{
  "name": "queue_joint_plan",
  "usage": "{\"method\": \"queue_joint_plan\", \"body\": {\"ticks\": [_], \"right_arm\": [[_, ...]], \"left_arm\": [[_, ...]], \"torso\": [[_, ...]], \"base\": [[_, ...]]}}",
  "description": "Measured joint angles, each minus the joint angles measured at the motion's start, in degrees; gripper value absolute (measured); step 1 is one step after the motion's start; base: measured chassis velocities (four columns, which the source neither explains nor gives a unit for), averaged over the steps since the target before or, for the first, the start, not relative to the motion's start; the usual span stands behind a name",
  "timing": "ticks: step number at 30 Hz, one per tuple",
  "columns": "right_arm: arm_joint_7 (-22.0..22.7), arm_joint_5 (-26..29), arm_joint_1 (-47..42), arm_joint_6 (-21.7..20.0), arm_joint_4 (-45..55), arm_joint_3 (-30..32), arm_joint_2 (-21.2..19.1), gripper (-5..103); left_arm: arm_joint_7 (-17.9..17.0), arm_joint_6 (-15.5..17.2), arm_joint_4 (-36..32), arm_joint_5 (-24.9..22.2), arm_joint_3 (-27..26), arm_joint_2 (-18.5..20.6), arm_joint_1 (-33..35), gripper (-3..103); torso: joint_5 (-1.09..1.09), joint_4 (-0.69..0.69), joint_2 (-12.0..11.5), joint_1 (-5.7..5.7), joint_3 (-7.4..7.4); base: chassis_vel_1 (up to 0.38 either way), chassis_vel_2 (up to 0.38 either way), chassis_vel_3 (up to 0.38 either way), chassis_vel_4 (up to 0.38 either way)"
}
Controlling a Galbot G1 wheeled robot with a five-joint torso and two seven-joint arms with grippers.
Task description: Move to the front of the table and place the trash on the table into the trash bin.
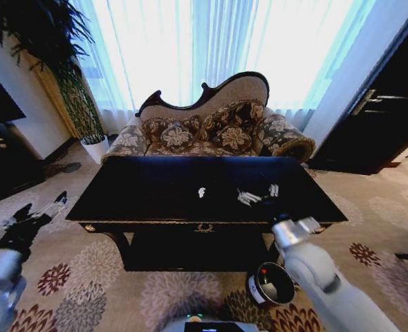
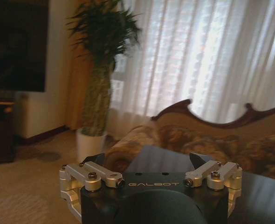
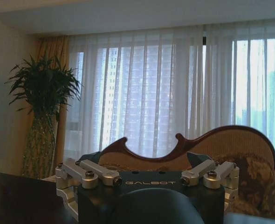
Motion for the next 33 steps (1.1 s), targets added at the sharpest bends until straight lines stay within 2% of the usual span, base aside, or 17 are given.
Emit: {"method": "queue_joint_plan", "body": {"ticks": [1,4,6,7,9,10,11,13,16,24,25,33], "right_arm": [[0.0,0.0,0.0,0.0,0.0,0.0,0.0,100],[0.46,0.59,6.01,-0.47,-3.61,-4.51,-1.68,100],[0.46,1.26,8.78,-0.78,-5.75,-6.75,-2.39,100],[0.46,1.26,8.78,-0.78,-5.75,-6.75,-2.39,100],[0.44,1.76,10.52,-1.14,-7.43,-8.21,-2.85,100],[0.42,2.13,11.26,-1.28,-8.36,-8.76,-3.23,100],[0.42,2.13,11.26,-1.28,-8.36,-8.76,-3.23,100],[0.34,3.05,11.55,-1.49,-9.18,-9.16,-3.77,100],[-0.03,5.58,11.51,-1.94,-9.93,-10.7,-4.12,100],[-1.2,5.28,11.98,-3.77,-10.43,-14.57,-3.55,100],[-1.33,11.21,12.99,-6.51,-7.76,-16.34,-6.26,100],[0.6,13.02,20.7,-8.04,-7.68,-23.93,-11.83,100]], "left_arm": [[0.0,0.0,0.0,0.0,0.0,0.0,0.0,100],[8.32,-3.6,0.0,0.05,-0.9,0.72,1.26,100],[12.13,-5.21,0.0,-0.01,-1.03,0.85,1.51,100],[12.13,-5.21,0.0,-0.01,-1.03,0.85,1.51,100],[15.64,-7.03,0.0,-0.01,-1.04,0.86,1.51,100],[18.51,-8.67,0.0,0.38,-0.93,0.94,0.97,100],[18.51,-8.67,0.0,0.38,-0.93,0.94,0.97,100],[21.89,-10.64,0.0,1.32,-0.62,1.45,-0.01,100],[22.81,-11.15,0.0,2.39,-0.8,2.15,-0.67,100],[22.76,-11.27,1.47,2.91,-4.14,2.57,-0.82,100],[22.62,-11.3,2.02,2.53,-5.56,2.39,-0.62,100],[22.31,-11.1,1.46,1.95,-5.96,2.09,-1.09,100]], "torso": [[0.0,0.0,0.0,0.0,0.0],[0.01,-0.01,0.0,0.0,0.0],[0.01,-0.01,0.0,0.0,0.0],[0.01,-0.01,0.0,0.0,0.0],[0.01,0.0,0.0,0.0,0.0],[0.0,0.01,0.0,0.0,0.0],[0.0,0.01,0.0,0.0,0.0],[0.0,-0.03,0.0,0.0,0.0],[0.0,-0.03,0.0,0.0,-0.01],[0.0,-0.01,0.0,0.0,-0.01],[0.0,-0.02,0.0,-0.01,-0.01],[0.0,-0.02,0.0,0.0,-0.01]], "base": [[0.0,0.0,0.0,0.0],[0.0,0.0,0.0,0.0],[0.0,0.0,0.0,0.0],[0.0,0.0,0.0,0.0],[0.0,0.0,0.0,0.0],[0.0,0.0,0.0,0.0],[0.0,0.0,0.0,0.0],[0.0,0.0,0.0,0.0],[0.0,0.0,0.0,0.0],[0.0,0.0,0.0,0.0],[0.0,0.0,0.0,0.0],[0.0,0.0,0.0,0.0]]}}
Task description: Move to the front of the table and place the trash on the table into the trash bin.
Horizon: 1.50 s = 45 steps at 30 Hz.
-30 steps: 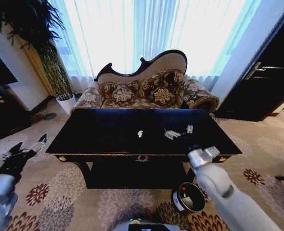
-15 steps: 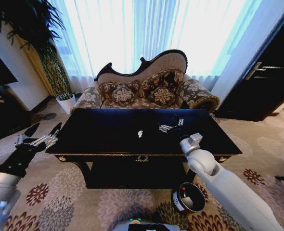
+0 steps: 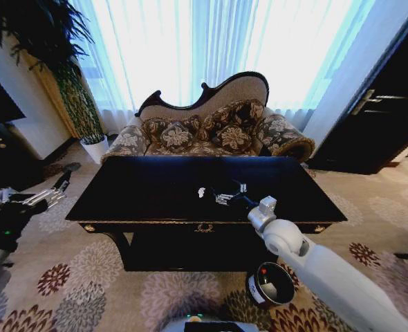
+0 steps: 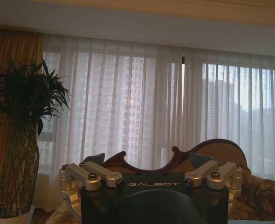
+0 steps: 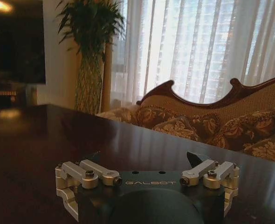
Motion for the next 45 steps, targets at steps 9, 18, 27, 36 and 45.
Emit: {"method": "queue_joint_plan", "body": {"ticks": [9,18,27,36,45], "right_arm": [[0.51,0.27,10.27,-1.25,-3.28,-9.51,-0.81,100],[-0.61,5.47,19.03,-2.96,-5.1,-19.05,1.89,100],[-1.16,2.99,25.6,-3.59,-8.14,-26.4,5.8,100],[-3.23,2.61,29.15,-3.79,-11.87,-29.15,7.41,100],[-4.67,3.52,27.86,-5.41,-12.6,-28.26,6.96,100]], "left_arm": [[-0.5,0.7,-1.34,-1.68,-2.12,-0.88,0.21,100],[-0.63,0.95,-0.23,-1.4,-2.43,-0.94,0.02,100],[-0.7,1.08,0.86,-0.85,-2.04,-0.73,-0.53,100],[-0.73,1.11,1.36,-1.03,-2.58,-0.18,-0.76,100],[-0.9,1.19,1.52,-0.93,-2.29,-0.19,-0.86,100]], "torso": [[0.0,0.0,0.0,0.0,0.0],[0.0,0.01,0.01,0.0,0.0],[-0.01,0.01,0.0,-0.01,0.0],[0.0,0.01,0.0,0.0,0.0],[0.01,0.0,0.0,-0.01,0.0]], "base": [[0.0,0.0,0.0,0.0],[0.0,0.0,0.0,0.0],[0.0,0.0,0.0,0.0],[0.0,0.0,0.0,0.0],[0.0,0.0,0.0,0.0]]}}
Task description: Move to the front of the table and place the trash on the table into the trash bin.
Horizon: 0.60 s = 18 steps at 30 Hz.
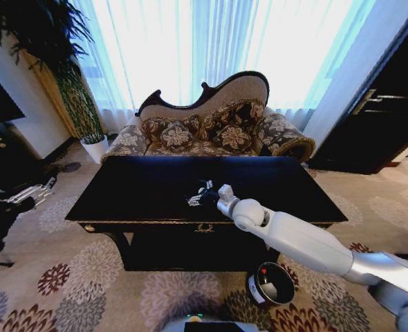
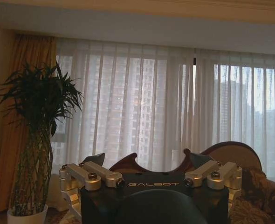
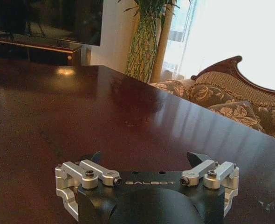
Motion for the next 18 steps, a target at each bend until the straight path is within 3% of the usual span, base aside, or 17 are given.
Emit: {"method": "queue_joint_plan", "body": {"ticks": [1,5,8,10,13,16,18], "right_arm": [[-0.11,0.08,-0.16,0.0,-0.03,0.1,-0.03,103],[-0.45,0.16,-0.38,0.23,-0.22,0.28,-0.08,91],[-0.89,0.0,-0.55,0.58,-0.6,0.28,0.1,75],[-0.98,-0.05,-0.59,0.66,-0.65,0.27,0.18,75],[-1.23,-0.1,-0.63,0.81,-0.65,0.27,0.25,58],[-1.55,-0.32,-0.67,0.93,-0.74,0.27,0.16,52],[-1.96,-0.57,-0.99,1.14,-0.87,0.46,-0.13,41]], "left_arm": [[-0.02,0.03,-0.03,0.08,0.1,-0.03,-0.02,100],[-0.09,0.07,-0.2,0.19,0.19,-0.16,-0.03,100],[-0.11,0.08,-0.37,0.19,-0.26,-0.25,0.44,100],[-0.12,0.08,-0.39,0.17,-0.44,-0.26,0.58,100],[-0.13,0.08,-0.44,0.13,-0.73,-0.27,0.79,100],[-0.15,0.08,-0.55,0.07,-0.74,-0.27,0.8,100],[-0.16,0.08,-0.68,0.0,-0.73,-0.25,0.79,100]], "torso": [[0.0,0.0,0.0,0.0,0.0],[0.0,0.0,0.0,0.0,0.0],[0.0,0.0,0.0,0.0,0.0],[0.0,0.01,0.0,0.0,0.0],[0.0,0.0,0.01,0.0,0.0],[0.0,0.01,0.0,0.0,0.0],[0.0,0.0,0.0,0.0,0.0]], "base": [[0.0,0.0,0.0,0.0],[0.0,0.0,0.0,0.0],[0.0,0.0,0.0,0.0],[0.0,0.0,0.0,0.0],[0.0,0.0,0.0,0.0],[0.0,0.0,0.0,0.0],[0.0,0.0,0.0,0.0]]}}
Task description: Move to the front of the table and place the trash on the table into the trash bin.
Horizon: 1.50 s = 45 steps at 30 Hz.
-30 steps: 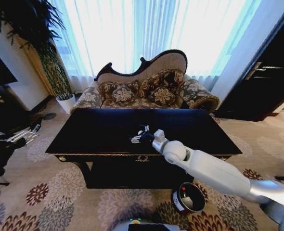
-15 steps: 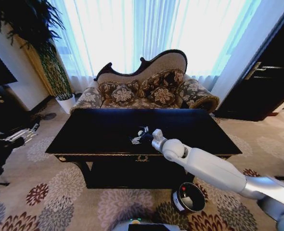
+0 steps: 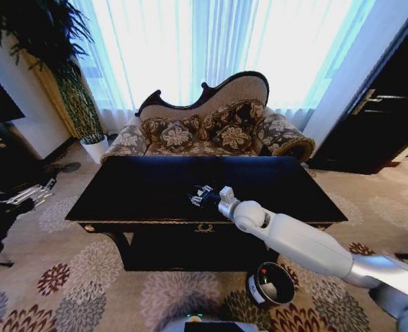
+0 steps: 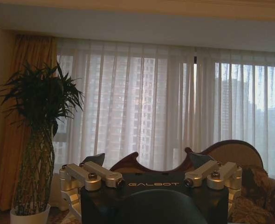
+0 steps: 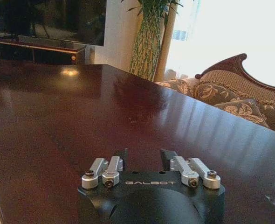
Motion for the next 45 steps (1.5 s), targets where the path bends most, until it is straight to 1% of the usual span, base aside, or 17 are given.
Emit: {"method": "queue_joint_plan", "body": {"ticks": [1,4,6,8,9,11,20,23,25,28,32,34,37,38,40,43,45], "right_arm": [[0.0,0.0,0.0,0.0,0.0,0.0,0.0,41],[-0.44,-0.14,-0.74,0.37,-0.01,0.64,-0.45,26],[-0.62,-0.15,-0.98,0.46,0.0,0.82,-0.58,26],[-0.9,-0.2,-1.39,0.69,0.03,1.2,-0.8,15],[-0.9,-0.2,-1.39,0.69,0.03,1.2,-0.8,15],[-1.17,-0.25,-1.59,0.94,0.0,1.5,-0.94,6],[-3.42,0.08,-1.63,3.6,-0.17,2.31,-1.0,-1],[-4.05,0.12,-1.64,4.82,-0.05,2.59,-0.98,10],[-3.96,0.03,-1.5,4.95,0.09,2.91,-0.89,20],[-3.47,-0.42,-1.42,4.52,0.09,3.42,-0.83,26],[-2.32,-1.22,-3.05,2.78,0.09,5.11,-0.98,47],[-2.31,-1.56,-3.71,2.58,0.09,5.61,-1.1,47],[-2.49,-2.75,-5.51,2.39,-0.29,6.94,-1.45,63],[-2.49,-2.75,-5.51,2.39,-0.29,6.94,-1.45,63],[-3.09,-3.71,-6.54,2.38,-1.1,7.72,-1.67,75],[-3.32,-3.84,-7.08,2.4,-1.45,8.02,-1.79,80],[-3.43,-3.76,-7.22,2.41,-1.49,8.06,-1.8,91]], "left_arm": [[0.0,0.0,0.0,0.0,0.0,0.0,0.0,100],[-0.04,0.02,-0.04,-0.01,0.21,0.09,-0.08,100],[-0.06,0.03,-0.06,-0.01,0.28,0.14,-0.11,100],[-0.08,0.07,-0.14,-0.01,0.44,0.23,-0.18,100],[-0.08,0.07,-0.14,-0.01,0.44,0.23,-0.18,100],[-0.09,0.09,-0.17,-0.01,0.5,0.29,-0.19,100],[-0.12,0.12,-0.15,0.06,0.87,0.31,-0.19,100],[-0.11,0.12,-0.15,0.15,0.97,0.3,-0.19,100],[-0.12,0.13,-0.15,0.17,1.02,0.3,-0.16,100],[-0.12,0.13,-0.17,0.18,1.04,0.39,-0.05,100],[-0.14,0.18,-0.22,0.2,1.06,0.94,0.08,100],[-0.16,0.22,-0.27,0.18,1.02,1.03,0.13,100],[-0.27,0.35,-0.45,0.16,0.86,1.14,0.36,100],[-0.27,0.35,-0.45,0.16,0.86,1.14,0.36,100],[-0.33,0.48,-0.58,0.24,1.06,1.1,0.38,100],[-0.37,0.53,-0.62,0.75,1.63,0.91,0.23,100],[-0.39,0.58,-0.77,1.18,2.19,0.62,0.13,100]], "torso": [[0.0,0.0,0.0,0.0,0.0],[0.0,0.0,0.0,0.0,0.0],[0.0,0.0,0.0,0.0,0.0],[0.0,0.0,0.0,0.0,0.0],[0.0,0.0,0.0,0.0,0.0],[0.0,0.0,0.0,0.0,0.0],[0.0,0.0,0.01,0.0,0.0],[0.0,0.0,0.01,0.0,0.0],[0.0,0.0,0.01,0.0,0.0],[0.0,0.01,0.01,0.0,0.0],[0.0,0.0,0.01,0.0,0.0],[0.0,0.0,0.01,0.0,0.0],[0.0,0.0,0.01,0.0,0.0],[0.0,0.0,0.01,0.0,0.0],[0.01,0.0,0.01,0.0,0.0],[0.0,-0.01,0.01,0.0,0.0],[0.0,0.0,0.01,0.0,0.0]], "base": [[0.0,0.0,0.0,0.0],[0.0,0.0,0.0,0.0],[0.0,0.0,0.0,0.0],[0.0,0.0,0.0,0.0],[0.0,0.0,0.0,0.0],[0.0,0.0,0.0,0.0],[0.0,0.0,0.0,0.0],[0.0,0.0,0.0,0.0],[0.0,0.0,0.0,0.0],[0.0,0.0,0.0,0.0],[0.0,0.0,0.0,0.0],[0.0,0.0,0.0,0.0],[0.0,0.0,0.0,0.0],[0.0,0.0,0.0,0.0],[0.0,0.0,0.0,0.0],[0.0,0.0,0.0,0.0],[0.0,0.0,0.0,0.0]]}}
